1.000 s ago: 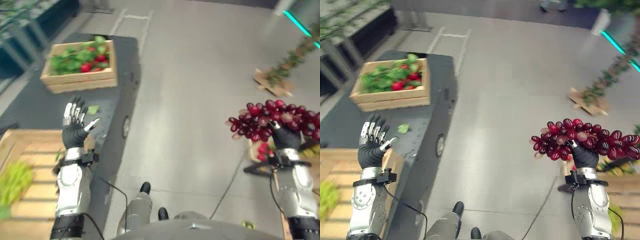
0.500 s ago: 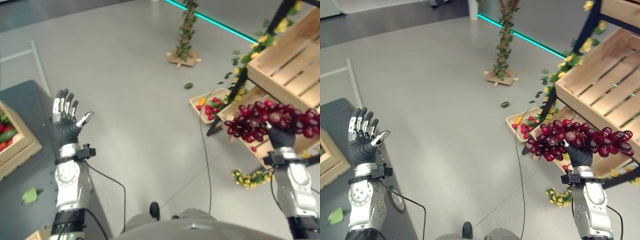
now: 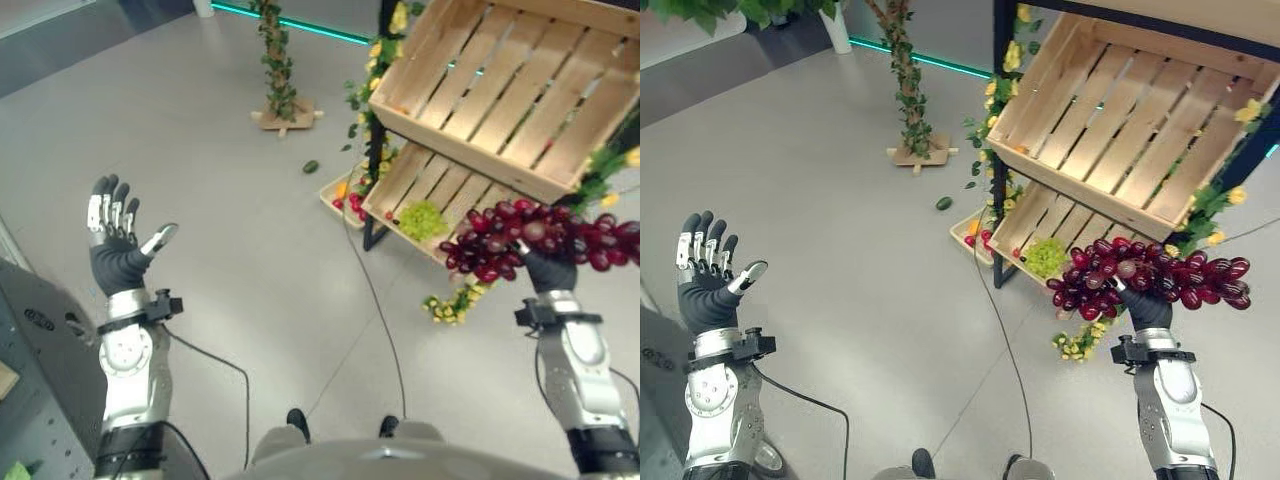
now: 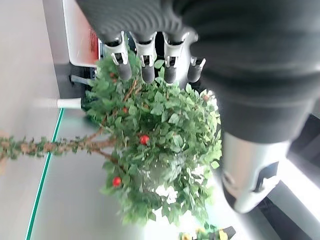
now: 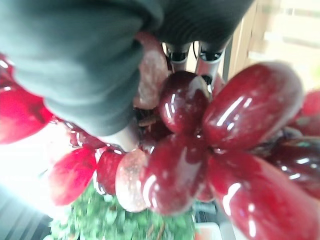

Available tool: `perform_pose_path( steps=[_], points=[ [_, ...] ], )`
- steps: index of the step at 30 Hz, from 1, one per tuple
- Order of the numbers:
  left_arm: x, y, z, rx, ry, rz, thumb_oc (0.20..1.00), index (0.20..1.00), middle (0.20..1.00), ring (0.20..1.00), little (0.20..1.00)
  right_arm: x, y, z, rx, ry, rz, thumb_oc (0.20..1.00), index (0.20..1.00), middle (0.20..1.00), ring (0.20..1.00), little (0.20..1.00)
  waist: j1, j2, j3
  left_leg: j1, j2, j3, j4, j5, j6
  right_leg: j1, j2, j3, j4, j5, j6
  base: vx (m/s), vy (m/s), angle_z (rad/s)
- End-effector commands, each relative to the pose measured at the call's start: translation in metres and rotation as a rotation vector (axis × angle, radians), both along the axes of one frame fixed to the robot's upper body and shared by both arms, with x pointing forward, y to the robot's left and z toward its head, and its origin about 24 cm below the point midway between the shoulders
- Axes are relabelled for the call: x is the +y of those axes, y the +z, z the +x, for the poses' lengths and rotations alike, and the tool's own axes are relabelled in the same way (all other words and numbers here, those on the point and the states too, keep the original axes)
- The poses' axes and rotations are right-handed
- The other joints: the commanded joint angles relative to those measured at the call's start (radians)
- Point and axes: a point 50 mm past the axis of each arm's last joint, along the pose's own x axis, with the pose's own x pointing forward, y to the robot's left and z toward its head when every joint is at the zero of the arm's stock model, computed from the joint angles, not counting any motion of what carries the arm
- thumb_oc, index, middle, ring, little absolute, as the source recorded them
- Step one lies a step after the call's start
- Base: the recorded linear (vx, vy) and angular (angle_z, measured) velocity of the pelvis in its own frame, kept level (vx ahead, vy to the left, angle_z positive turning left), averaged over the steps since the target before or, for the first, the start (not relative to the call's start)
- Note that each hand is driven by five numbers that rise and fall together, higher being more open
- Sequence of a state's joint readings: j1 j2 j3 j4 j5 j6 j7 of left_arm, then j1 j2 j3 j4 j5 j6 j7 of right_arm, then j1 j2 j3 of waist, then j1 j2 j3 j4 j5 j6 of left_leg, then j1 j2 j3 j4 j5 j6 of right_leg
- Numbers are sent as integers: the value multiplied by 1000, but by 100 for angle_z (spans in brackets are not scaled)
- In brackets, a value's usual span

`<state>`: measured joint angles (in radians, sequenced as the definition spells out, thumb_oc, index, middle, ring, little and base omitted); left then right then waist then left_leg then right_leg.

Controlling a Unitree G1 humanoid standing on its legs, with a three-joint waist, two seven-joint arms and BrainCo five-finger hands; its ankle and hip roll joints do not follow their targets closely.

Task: Pick up the fruits from the basket on one side to the basket on the other side

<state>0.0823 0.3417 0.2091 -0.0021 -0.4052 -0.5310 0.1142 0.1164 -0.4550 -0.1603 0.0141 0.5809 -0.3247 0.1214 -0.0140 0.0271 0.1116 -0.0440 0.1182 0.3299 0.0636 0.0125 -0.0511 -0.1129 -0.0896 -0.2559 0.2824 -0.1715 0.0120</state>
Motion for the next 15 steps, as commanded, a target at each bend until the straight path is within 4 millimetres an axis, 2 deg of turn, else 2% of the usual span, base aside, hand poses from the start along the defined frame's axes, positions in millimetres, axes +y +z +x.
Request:
perform_pose_path(
  steps=[1, 3, 4, 6, 7, 8, 9, 10, 11, 12, 13, 14, 15],
  points=[
    [1, 22, 3, -96, -10, 68, 1000, 1000, 1000, 1000, 1000, -2, 38, 9, -208, -15, -17, 200, 200, 200, 200, 200, -17, -54, -29, 68, -73, 47, 73, -119, 31, 20, 2, 84, -80, 106, 83, 89, -152, -7],
    [-1, 21, 4, -92, -24, 61, 1000, 1000, 1000, 1000, 1000, -4, 38, 8, -202, -20, -21, 200, 200, 200, 200, 200, -24, -57, -32, 70, -61, 54, 88, -112, 23, 26, 15, 96, -89, 111, 74, 103, -184, -10],
    [-3, 19, 4, -81, -33, 59, 1000, 1000, 1000, 1000, 1000, -7, 36, 5, -195, -36, -21, 200, 200, 200, 200, 200, -35, -61, -32, 67, -45, 55, 134, -107, 9, 40, 30, 115, -94, 103, 65, 112, -230, -30],
    [-4, 18, 5, -77, -40, 53, 1000, 1000, 1000, 1000, 1000, -8, 37, 5, -201, -48, -15, 200, 200, 200, 200, 200, -35, -74, -26, 24, -13, 51, 255, -63, -18, 64, 48, 139, -113, 103, 48, 73, -198, -30],
    [-4, 18, 6, -78, -39, 54, 1000, 1000, 1000, 1000, 1000, -8, 37, 6, -202, -48, -14, 200, 200, 200, 200, 200, -34, -75, -28, 16, -10, 53, 259, -58, -19, 60, 51, 140, -118, 112, 45, 51, -179, -25],
    [-4, 18, 6, -76, -46, 56, 1000, 1000, 1000, 1000, 1000, -8, 36, 6, -204, -50, -4, 200, 200, 200, 200, 200, -33, -84, -22, -14, 16, 39, 345, -17, -37, 78, 65, 154, -127, 109, 29, 38, -223, -24],
    [-7, 20, 8, -74, -65, 78, 1000, 1000, 1000, 1000, 1000, -9, 37, 5, -212, -51, -2, 200, 200, 200, 200, 200, -14, -97, 8, -80, 22, -33, 487, 29, -61, 95, 83, 185, -125, 107, 4, 41, -216, -20],
    [-7, 20, 8, -75, -65, 79, 1000, 1000, 1000, 1000, 1000, -9, 38, 5, -213, -51, -1, 200, 200, 200, 200, 200, -13, -98, 7, -84, 21, -33, 485, 35, -60, 92, 82, 185, -128, 113, 3, 2, -110, -22],
    [-8, 20, 8, -75, -65, 75, 1000, 1000, 1000, 1000, 1000, -9, 37, 6, -206, -56, 0, 200, 200, 200, 200, 200, -6, -102, 14, -106, -9, -83, 490, 17, -48, 96, 83, 201, -134, 110, 0, -9, 32, -42],
    [-9, 17, 7, -67, -62, 63, 1000, 1000, 1000, 1000, 1000, -9, 36, 6, -202, -62, -5, 200, 200, 200, 200, 200, 3, -103, 13, -128, -46, -134, 441, -10, -29, 102, 84, 219, -145, 109, 2, 46, 70, -55],
    [-10, 15, 6, -61, -58, 53, 1000, 1000, 1000, 1000, 1000, -9, 35, 6, -198, -65, -4, 200, 200, 200, 200, 200, 16, -97, 13, -144, -80, -192, 365, -46, -14, 112, 89, 238, -152, 105, 9, 99, 97, -50],
    [-10, 14, 5, -59, -54, 49, 1000, 1000, 1000, 1000, 1000, -9, 33, 7, -195, -68, -2, 200, 200, 200, 200, 200, 25, -92, 12, -145, -95, -237, 273, -57, -2, 113, 93, 251, -152, 102, 18, 120, 146, -44],
    [-11, 13, 4, -57, -55, 53, 1000, 1000, 1000, 1000, 1000, -9, 32, 9, -188, -85, -32, 200, 200, 200, 200, 200, 43, -86, 18, -135, -139, -328, 189, -51, 4, 110, 99, 279, -142, 95, 30, 70, 125, -45]
  ],
)
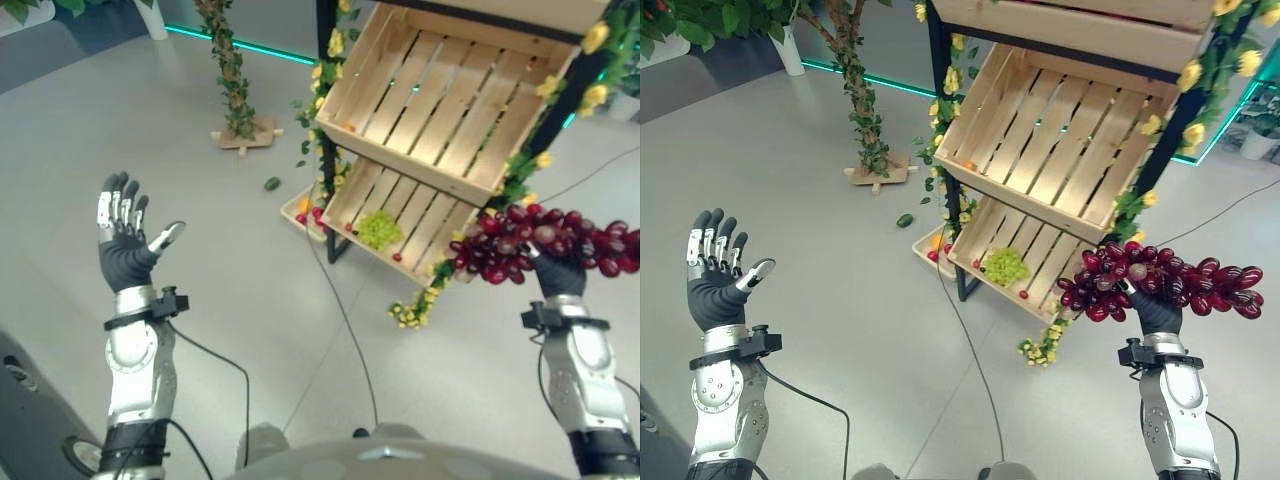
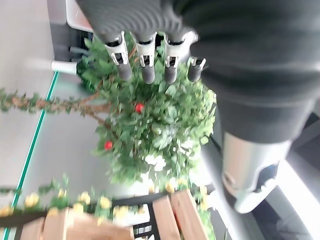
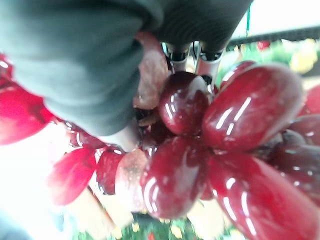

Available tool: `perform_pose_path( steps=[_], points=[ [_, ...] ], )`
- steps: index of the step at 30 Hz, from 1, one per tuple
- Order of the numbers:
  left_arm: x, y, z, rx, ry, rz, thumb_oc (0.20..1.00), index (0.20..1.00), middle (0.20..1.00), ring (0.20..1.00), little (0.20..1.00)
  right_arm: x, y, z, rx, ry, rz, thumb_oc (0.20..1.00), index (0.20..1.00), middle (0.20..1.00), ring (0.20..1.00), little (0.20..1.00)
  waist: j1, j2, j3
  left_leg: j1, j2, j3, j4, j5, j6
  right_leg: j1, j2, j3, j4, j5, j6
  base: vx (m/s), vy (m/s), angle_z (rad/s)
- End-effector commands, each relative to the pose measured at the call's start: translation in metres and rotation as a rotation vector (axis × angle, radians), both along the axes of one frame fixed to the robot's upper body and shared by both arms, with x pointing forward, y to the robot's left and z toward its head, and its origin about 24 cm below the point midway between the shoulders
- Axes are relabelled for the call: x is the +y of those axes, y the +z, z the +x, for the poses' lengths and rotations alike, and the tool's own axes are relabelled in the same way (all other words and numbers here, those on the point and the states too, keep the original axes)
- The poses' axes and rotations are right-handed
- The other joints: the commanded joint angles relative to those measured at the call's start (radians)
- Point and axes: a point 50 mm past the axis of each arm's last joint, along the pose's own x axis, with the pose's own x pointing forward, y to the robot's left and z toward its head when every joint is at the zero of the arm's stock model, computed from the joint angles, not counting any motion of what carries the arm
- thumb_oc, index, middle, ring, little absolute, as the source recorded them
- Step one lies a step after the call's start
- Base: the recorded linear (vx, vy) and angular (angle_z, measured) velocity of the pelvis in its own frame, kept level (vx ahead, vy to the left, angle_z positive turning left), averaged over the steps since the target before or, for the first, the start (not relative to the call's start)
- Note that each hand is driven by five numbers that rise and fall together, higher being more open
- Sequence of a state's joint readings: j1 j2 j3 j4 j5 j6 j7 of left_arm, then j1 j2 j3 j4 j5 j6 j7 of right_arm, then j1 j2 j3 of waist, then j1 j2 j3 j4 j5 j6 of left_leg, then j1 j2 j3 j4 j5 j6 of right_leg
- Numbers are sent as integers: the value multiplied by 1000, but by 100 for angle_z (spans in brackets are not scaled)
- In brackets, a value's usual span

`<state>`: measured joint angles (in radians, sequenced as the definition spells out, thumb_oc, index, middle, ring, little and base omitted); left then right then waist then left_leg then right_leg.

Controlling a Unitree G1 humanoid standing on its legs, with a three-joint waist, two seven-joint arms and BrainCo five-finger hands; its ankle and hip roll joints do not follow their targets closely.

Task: Pick up the fruits from the basket on one side to the basket on the other side

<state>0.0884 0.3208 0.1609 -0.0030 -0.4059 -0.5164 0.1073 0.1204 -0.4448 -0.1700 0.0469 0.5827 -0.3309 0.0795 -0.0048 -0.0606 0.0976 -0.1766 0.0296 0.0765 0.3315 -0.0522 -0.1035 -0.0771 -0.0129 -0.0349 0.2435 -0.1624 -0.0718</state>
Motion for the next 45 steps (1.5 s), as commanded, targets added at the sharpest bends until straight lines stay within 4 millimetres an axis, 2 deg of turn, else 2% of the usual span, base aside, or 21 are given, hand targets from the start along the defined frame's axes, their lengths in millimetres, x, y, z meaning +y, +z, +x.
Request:
perform_pose_path(
  steps=[1, 6, 10, 23, 30, 37, 44, 45],
  points=[
    [2, 21, 2, -93, -5, 78, 1000, 1000, 1000, 1000, 1000, -2, 40, 13, -205, -19, -72, 200, 200, 200, 200, 200, 34, 0, 32, -16, -53, -84, -69, 31, 50, 71, 21, 72, -105, 93, 116, 27, 123, -103],
    [3, 23, 1, -98, -9, 94, 1000, 1000, 1000, 1000, 1000, 1, 33, 17, -170, -29, -99, 200, 200, 200, 200, 200, 11, 16, 1, 98, -62, -35, -218, 21, 78, 42, 15, 102, -86, 92, 137, 47, 147, -83],
    [4, 22, 1, -90, -9, 97, 1000, 1000, 1000, 1000, 1000, 7, 32, 21, -162, -19, -118, 200, 200, 200, 200, 200, 4, 19, -11, 138, -60, 7, -260, 23, 92, 30, 7, 122, -79, 95, 147, 30, 71, -57],
    [-1, 17, 1, -63, -25, 85, 1000, 1000, 1000, 1000, 1000, 9, 32, 19, -163, -57, -154, 200, 200, 200, 200, 200, -21, 36, -35, 192, -64, 22, -303, 17, 99, 42, -1, 108, -91, 95, 149, 28, 3, -2],
    [-7, 12, 4, -36, -64, 87, 1000, 1000, 1000, 1000, 1000, 9, 32, 22, -150, -85, -190, 200, 200, 200, 200, 200, -23, 33, -35, 191, -58, 14, -284, 4, 99, 46, 2, 96, -82, 85, 141, 19, -22, 0],
    [-17, 8, 10, -6, -129, 84, 1000, 1000, 1000, 1000, 1000, 11, 40, 50, -132, -118, -261, 200, 200, 200, 200, 200, -2, 25, -38, 194, -54, -2, -272, -2, 96, 58, 3, 77, -79, 78, 135, 21, -30, 4],
    [-26, 8, 17, 8, -206, 84, 1000, 1000, 1000, 1000, 1000, 7, 65, 89, -123, -156, -376, 200, 200, 200, 200, 200, 26, 20, -30, 189, -53, -21, -270, 2, 91, 62, 1, 57, -84, 77, 131, -1, -29, 12],
    [-26, 8, 17, 8, -205, 84, 1000, 1000, 1000, 1000, 1000, 7, 66, 89, -123, -155, -376, 200, 200, 200, 200, 200, 25, 20, -29, 189, -53, -21, -270, 2, 91, 62, 1, 57, -84, 77, 131, -9, -24, 8]
  ],
)
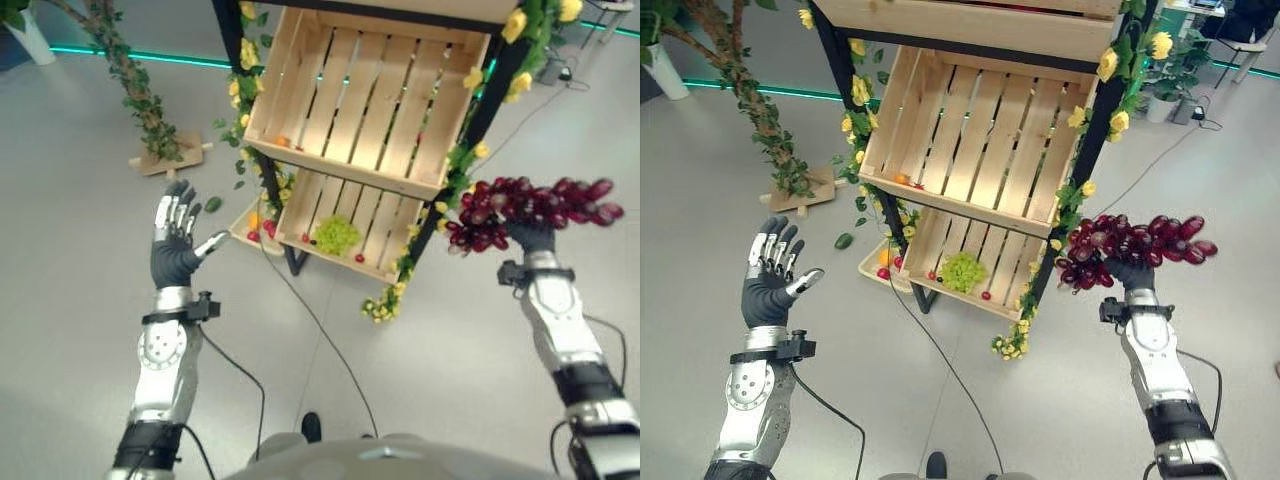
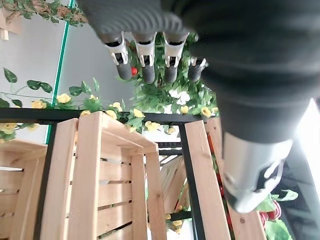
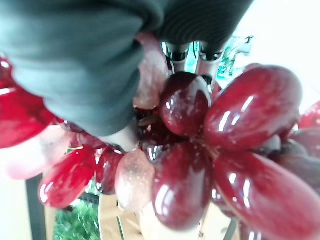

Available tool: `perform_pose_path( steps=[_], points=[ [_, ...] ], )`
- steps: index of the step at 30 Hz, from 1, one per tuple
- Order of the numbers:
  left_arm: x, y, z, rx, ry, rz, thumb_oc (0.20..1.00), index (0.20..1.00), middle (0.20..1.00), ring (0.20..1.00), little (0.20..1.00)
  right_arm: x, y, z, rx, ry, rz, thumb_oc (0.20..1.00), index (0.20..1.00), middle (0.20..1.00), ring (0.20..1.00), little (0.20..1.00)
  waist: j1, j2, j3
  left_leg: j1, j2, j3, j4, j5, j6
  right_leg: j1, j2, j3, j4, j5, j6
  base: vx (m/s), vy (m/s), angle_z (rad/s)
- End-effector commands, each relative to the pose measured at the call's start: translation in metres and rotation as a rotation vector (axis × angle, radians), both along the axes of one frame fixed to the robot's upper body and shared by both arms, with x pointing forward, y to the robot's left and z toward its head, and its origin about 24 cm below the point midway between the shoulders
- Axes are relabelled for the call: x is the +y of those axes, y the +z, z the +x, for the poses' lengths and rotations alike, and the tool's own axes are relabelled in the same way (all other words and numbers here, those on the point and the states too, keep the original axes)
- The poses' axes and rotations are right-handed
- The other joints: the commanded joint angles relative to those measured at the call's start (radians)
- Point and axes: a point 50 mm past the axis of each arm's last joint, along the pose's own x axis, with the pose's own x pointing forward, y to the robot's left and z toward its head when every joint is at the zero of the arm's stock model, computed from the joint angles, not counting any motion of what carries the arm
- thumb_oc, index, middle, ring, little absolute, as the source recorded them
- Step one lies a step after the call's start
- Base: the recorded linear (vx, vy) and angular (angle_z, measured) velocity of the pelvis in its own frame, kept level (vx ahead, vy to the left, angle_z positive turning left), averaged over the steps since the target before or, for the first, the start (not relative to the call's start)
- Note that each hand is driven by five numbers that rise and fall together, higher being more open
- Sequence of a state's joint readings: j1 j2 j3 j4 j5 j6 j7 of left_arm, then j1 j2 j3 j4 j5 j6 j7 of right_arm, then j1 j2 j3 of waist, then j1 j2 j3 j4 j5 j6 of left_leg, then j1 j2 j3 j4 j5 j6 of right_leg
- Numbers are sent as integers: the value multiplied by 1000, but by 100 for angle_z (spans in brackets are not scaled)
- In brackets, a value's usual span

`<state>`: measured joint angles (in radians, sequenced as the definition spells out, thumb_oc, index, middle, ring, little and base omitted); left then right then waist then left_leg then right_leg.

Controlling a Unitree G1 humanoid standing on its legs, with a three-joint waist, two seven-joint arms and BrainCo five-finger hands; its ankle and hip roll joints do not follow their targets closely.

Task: Pick up the fruits from the basket on one side to the basket on the other side

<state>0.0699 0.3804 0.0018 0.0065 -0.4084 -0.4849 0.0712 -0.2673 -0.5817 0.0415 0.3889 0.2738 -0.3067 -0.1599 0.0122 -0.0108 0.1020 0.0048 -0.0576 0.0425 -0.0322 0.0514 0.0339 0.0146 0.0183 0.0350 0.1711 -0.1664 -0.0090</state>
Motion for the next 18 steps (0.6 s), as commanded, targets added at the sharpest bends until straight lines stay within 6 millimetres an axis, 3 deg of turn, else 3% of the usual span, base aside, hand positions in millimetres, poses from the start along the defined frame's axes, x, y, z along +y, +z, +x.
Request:
perform_pose_path(
  steps=[1, 10, 15, 18],
  points=[
    [-1, 16, 7, -65, -45, 26, 1000, 1000, 1000, 1000, 1000, -1, 55, 25, -190, -40, -58, 200, 200, 200, 200, 200, 18, -30, -30, 3, 34, 8, 98, -101, -47, -31, -31, -20, -8, 81, 67, -15, -17, 13],
    [-8, 21, 13, -71, -90, 22, 1000, 1000, 1000, 1000, 1000, 14, 101, 67, -202, -44, -156, 200, 200, 200, 200, 200, 43, -21, 9, -34, 31, 3, 115, -95, -51, -67, -32, -25, 1, 90, 66, -38, -10, 2],
    [-10, 23, 14, -75, -104, 28, 1000, 1000, 1000, 1000, 1000, 14, 109, 80, -170, -84, -165, 200, 200, 200, 200, 200, 54, -22, 24, -64, 26, 3, 153, -108, -48, -78, -32, -25, 3, 94, 69, -12, 13, -5],
    [-8, 25, 14, -81, -91, 32, 1000, 1000, 1000, 1000, 1000, 18, 105, 81, -163, -71, -142, 200, 200, 200, 200, 200, 57, -20, 30, -70, 21, 11, 169, -124, -36, -89, -38, -15, 31, 94, 79, 10, 78, -9]
  ],
)
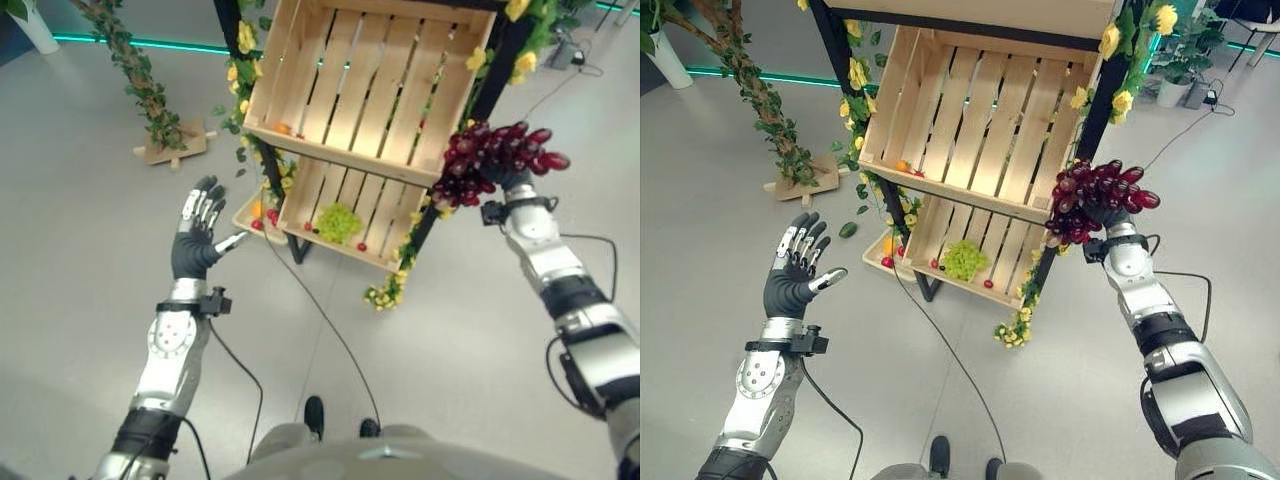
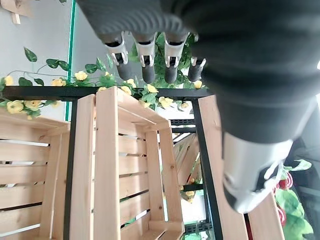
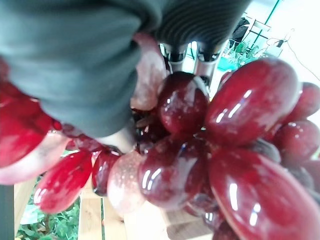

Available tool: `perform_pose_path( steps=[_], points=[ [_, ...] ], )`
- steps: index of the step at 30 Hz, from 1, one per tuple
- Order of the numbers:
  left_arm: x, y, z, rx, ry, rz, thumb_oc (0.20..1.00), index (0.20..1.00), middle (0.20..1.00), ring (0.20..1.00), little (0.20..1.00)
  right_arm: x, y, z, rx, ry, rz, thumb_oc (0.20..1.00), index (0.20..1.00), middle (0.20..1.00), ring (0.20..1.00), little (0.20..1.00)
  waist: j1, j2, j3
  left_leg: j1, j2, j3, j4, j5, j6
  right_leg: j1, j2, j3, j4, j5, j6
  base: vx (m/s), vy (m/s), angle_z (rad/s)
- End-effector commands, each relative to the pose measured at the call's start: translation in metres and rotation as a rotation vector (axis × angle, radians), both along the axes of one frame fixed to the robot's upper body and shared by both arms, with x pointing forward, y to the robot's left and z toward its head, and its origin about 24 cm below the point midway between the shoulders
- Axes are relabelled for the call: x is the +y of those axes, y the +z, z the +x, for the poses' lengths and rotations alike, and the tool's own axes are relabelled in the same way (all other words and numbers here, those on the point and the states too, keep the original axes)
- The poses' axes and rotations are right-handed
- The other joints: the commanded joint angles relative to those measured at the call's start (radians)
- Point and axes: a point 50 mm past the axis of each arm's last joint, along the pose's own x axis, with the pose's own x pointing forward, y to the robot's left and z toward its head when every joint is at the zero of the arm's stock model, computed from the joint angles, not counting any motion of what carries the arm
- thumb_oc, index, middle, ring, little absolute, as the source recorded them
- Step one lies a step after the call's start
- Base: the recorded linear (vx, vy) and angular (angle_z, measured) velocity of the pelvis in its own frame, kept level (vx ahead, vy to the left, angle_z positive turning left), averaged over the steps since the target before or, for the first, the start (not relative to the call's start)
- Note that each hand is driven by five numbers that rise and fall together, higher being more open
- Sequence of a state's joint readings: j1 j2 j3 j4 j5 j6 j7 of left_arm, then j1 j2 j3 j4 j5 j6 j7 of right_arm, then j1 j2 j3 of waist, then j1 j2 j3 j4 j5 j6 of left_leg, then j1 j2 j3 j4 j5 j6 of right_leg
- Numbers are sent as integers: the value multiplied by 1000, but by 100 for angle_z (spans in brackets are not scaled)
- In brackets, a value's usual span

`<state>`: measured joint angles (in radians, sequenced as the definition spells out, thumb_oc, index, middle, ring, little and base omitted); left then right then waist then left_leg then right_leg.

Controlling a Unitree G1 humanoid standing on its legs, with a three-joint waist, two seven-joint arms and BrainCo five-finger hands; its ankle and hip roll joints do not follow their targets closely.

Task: Pick up the fruits from the basket on one side to the basket on the other side

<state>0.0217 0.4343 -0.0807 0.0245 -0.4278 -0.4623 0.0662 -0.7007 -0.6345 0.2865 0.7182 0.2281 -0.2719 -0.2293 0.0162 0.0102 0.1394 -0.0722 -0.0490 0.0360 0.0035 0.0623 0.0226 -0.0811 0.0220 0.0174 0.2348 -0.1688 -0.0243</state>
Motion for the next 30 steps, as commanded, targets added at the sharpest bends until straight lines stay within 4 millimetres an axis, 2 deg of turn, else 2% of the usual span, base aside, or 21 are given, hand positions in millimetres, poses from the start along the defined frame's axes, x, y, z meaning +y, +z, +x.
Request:
perform_pose_path(
  steps=[1, 5, 6, 7, 8, 9, 10, 12, 14, 15, 16, 19, 21, 24, 30],
  points=[
    [5, 24, 3, -108, -2, 1, 1000, 1000, 1000, 1000, 1000, -2, 50, 13, -144, -46, 43, 200, 200, 200, 200, 200, 54, -42, -6, 7, 11, 22, 137, -141, -20, 0, -45, 6, -14, 94, 98, 22, 116, -12],
    [6, 23, 2, -104, 8, 37, 1000, 1000, 1000, 1000, 1000, -5, 38, 8, -117, -45, 53, 200, 200, 200, 200, 200, 56, -38, -5, 19, 3, 26, 138, -156, -5, -23, -63, 8, 62, 92, 122, 36, 136, -6],
    [7, 24, 3, -103, 11, 60, 1000, 1000, 1000, 1000, 1000, -12, 27, 1, -93, -52, 43, 200, 200, 200, 200, 200, 43, -35, 8, 39, -10, 26, 137, -164, 11, -76, -84, 17, 195, 204, 171, 3, 165, 2],
    [6, 23, 3, -102, 11, 70, 1000, 1000, 1000, 1000, 1000, -14, 25, -1, -91, -57, 41, 200, 200, 200, 200, 200, 40, -32, 17, 49, -17, 28, 136, -167, 20, -111, -93, 26, 265, 258, 188, 2, 165, 0],
    [6, 23, 3, -102, 11, 70, 1000, 1000, 1000, 1000, 1000, -14, 25, -1, -91, -57, 41, 200, 200, 200, 200, 200, 41, -33, 16, 48, -17, 29, 136, -167, 20, -113, -93, 27, 267, 257, 188, -13, 155, 1],
    [4, 26, 4, -111, -6, 88, 1000, 1000, 1000, 1000, 1000, -19, 28, -3, -102, -68, 32, 200, 200, 200, 200, 200, 26, -15, 45, 63, -11, 13, 137, -165, 26, -174, -76, 38, 348, 275, 180, 20, 113, 14],
    [5, 28, 4, -121, -3, 101, 1000, 1000, 1000, 1000, 1000, -20, 31, -3, -114, -70, 38, 200, 200, 200, 200, 200, 23, -12, 50, 73, -12, 9, 134, -170, 25, -205, -76, 26, 331, 244, 165, 78, 113, 20],
    [5, 31, 5, -141, 11, 83, 1000, 1000, 1000, 1000, 1000, -16, 34, -2, -132, -59, 51, 200, 200, 200, 200, 200, 14, -17, 50, 96, -24, 5, 121, -184, 16, -243, -102, -7, 186, 209, 149, 180, -28, 0],
    [6, 32, 7, -147, 19, 54, 1000, 1000, 1000, 1000, 1000, -10, 33, -3, -138, -37, 38, 200, 200, 200, 200, 200, -4, -25, 53, 121, -27, -9, 116, -204, 1, -237, -100, -9, 48, 218, 151, 213, -106, 0],
    [6, 34, 9, -152, 21, 58, 1000, 1000, 1000, 1000, 1000, -5, 29, -9, -148, -12, 46, 200, 200, 200, 200, 200, -13, -33, 46, 122, -28, -15, 124, -214, -10, -209, -94, 18, 14, 211, 149, 193, -148, 33],
    [7, 33, 8, -152, 32, 68, 1000, 1000, 1000, 1000, 1000, -3, 22, -12, -141, -4, 80, 200, 200, 200, 200, 200, -8, -39, 38, 125, -22, -14, 127, -224, -14, -187, -90, 15, -1, 214, 146, 161, -153, 49],
    [4, 27, 7, -133, 44, 19, 1000, 1000, 1000, 1000, 1000, -3, 8, -25, -152, 1, 127, 200, 200, 200, 200, 200, 0, -36, 18, 112, -7, -19, 160, -240, -27, -157, -73, -2, 10, 193, 126, 154, -148, 31],
    [-1, 26, 10, -130, 23, 25, 1000, 1000, 1000, 1000, 1000, -4, 2, -35, -151, 12, 118, 200, 200, 200, 200, 200, -10, -32, 14, 110, 7, -31, 172, -243, -39, -146, -69, -16, 19, 173, 115, 131, -142, 8],
    [-7, 28, 11, -139, 3, 30, 1000, 1000, 1000, 1000, 1000, -10, -3, -48, -171, -11, 131, 200, 200, 200, 200, 200, -21, -20, 11, 120, 28, -46, 162, -240, -52, -142, -67, -47, 34, 151, 107, 88, -89, 25],
    [-8, 23, 12, -119, 14, 14, 1000, 1000, 1000, 1000, 1000, -7, -13, -65, -192, -3, 164, 200, 200, 200, 200, 200, -39, -16, 4, 130, 48, -57, 159, -238, -67, -139, -56, -59, 56, 120, 94, 114, -94, 22]
  ],
)
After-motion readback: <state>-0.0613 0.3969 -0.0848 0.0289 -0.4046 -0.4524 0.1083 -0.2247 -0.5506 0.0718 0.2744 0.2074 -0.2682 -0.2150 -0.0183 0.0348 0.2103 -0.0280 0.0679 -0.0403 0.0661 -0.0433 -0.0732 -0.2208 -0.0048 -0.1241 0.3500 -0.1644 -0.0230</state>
